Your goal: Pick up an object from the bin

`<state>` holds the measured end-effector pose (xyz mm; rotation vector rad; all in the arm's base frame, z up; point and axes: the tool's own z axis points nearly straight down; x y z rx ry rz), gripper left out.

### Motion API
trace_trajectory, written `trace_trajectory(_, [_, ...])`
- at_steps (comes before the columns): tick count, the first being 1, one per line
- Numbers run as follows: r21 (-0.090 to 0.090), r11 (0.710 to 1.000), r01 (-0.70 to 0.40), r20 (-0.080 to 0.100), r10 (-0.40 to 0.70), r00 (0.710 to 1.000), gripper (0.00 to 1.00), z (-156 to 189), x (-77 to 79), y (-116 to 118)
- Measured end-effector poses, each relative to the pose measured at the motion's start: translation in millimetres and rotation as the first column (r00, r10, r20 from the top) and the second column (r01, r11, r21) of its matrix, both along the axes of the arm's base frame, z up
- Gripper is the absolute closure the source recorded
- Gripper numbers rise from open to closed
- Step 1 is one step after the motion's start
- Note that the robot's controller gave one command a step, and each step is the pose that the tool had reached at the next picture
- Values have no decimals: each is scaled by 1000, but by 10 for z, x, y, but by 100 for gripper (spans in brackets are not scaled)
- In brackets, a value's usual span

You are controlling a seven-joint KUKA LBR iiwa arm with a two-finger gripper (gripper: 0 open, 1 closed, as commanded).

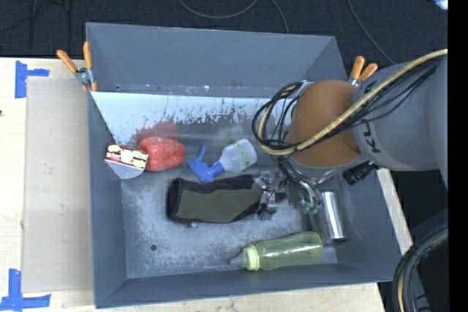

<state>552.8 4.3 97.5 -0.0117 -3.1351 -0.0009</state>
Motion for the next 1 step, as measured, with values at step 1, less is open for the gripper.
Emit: trace_trajectory(1, [0, 1000, 0, -7, 0, 1000, 100, 224, -17, 0])
